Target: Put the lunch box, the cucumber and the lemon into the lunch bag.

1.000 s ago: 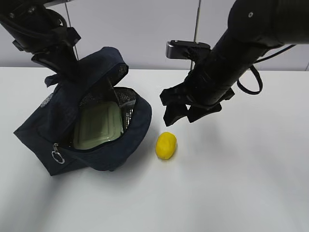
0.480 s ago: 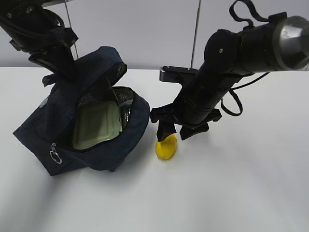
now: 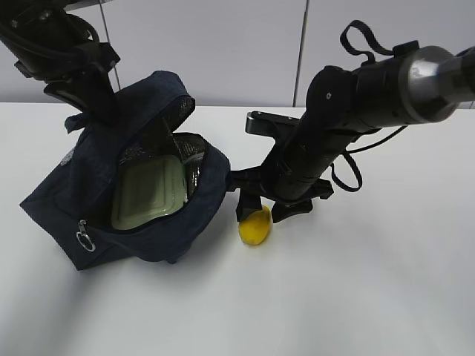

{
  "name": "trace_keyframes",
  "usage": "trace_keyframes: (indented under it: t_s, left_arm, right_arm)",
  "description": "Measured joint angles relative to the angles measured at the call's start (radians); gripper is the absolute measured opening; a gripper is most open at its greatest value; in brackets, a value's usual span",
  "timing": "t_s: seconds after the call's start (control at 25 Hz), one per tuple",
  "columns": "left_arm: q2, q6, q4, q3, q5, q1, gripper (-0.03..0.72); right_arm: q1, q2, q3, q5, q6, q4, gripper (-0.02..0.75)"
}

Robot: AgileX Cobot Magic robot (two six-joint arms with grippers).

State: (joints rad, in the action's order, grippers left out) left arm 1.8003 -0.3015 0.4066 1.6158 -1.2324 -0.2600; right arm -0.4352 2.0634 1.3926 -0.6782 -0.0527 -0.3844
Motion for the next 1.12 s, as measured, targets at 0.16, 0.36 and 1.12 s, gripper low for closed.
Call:
trace_keyframes:
  t_s: [0.16, 0.36, 1.12]
  left_arm:
    - [0.000, 0.000, 0.000, 0.000, -0.002, 0.000, 0.001]
    - [0.000, 0.000, 0.000, 0.000, -0.002, 0.000, 0.001]
    - [0.000, 0.000, 0.000, 0.000, -0.002, 0.000, 0.001]
  right_arm:
    - [0.000, 0.028, 0.000, 0.002, -0.006, -0.010, 0.475]
    - [-0.001, 0.051, 0.000, 0.013, -0.009, -0.014, 0.443]
    - [-0.001, 0.006, 0.006, -0.031, -0.005, 0.035, 0.339]
